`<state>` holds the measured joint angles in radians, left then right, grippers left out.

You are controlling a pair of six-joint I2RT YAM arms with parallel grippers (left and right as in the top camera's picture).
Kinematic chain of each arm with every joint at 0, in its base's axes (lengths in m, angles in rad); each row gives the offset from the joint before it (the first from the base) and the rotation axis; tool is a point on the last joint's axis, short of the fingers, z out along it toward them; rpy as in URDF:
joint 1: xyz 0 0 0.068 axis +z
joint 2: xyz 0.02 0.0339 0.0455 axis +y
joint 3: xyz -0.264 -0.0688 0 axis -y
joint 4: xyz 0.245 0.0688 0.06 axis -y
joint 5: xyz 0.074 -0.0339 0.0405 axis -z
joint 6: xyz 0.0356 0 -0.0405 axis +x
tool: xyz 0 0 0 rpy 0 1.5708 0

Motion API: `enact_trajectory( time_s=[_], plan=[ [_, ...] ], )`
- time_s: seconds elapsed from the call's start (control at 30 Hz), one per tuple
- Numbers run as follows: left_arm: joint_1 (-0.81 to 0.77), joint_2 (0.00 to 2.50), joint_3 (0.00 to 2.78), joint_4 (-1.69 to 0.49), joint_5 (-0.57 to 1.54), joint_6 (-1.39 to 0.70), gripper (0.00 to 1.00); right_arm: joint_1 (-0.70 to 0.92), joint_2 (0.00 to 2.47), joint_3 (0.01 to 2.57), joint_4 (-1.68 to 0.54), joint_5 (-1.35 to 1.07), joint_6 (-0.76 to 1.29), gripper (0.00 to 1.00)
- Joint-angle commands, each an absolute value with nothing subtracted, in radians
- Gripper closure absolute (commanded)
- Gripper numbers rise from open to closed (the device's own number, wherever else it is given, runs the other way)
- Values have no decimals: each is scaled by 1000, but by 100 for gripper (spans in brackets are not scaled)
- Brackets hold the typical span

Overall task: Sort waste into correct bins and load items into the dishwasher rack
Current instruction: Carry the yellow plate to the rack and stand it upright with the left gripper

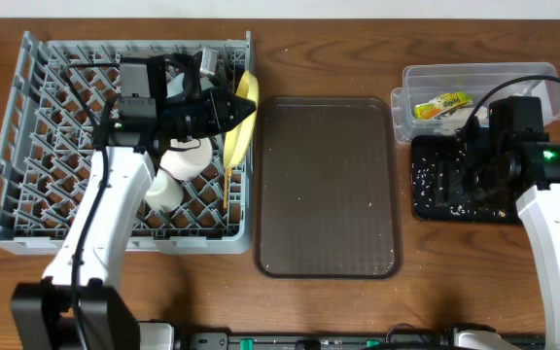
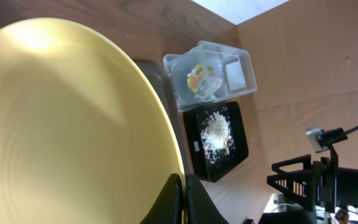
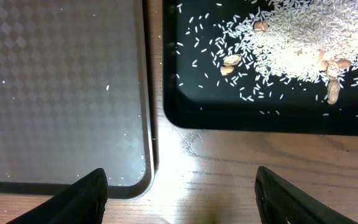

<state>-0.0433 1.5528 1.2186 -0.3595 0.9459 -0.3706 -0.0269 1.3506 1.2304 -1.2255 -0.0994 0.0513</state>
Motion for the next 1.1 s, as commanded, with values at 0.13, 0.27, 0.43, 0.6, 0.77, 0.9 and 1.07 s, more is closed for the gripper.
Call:
enact_trajectory(
  time_s=[0.13, 0.27, 0.43, 0.6, 0.77, 0.9, 1.07],
  plan=[
    [4, 1581, 1212, -365, 852, -366, 60, -26, 1340, 1242, -1231, -94, 44, 26],
    [13, 1581, 1212, -369, 793, -344, 41, -26, 1340, 1242, -1231, -94, 44, 26],
    [31, 1554, 1213, -419, 710, -271, 21, -26, 1340, 1242, -1222, -94, 44, 25],
    [34, 1469, 1213, -529, 438, -186, 16, -25, 1340, 1242, -1150, -103, 49, 17],
    [34, 1398, 1213, -664, 163, -185, 15, -25, 1344, 1242, -959, -217, 59, 12],
    [34, 1378, 1213, -822, 65, -188, 14, -25, 1367, 1242, -883, -232, 58, 12],
    [35, 1380, 1212, -1024, 21, -187, 8, -25, 1414, 1242, -994, -189, 42, 14]
  ],
)
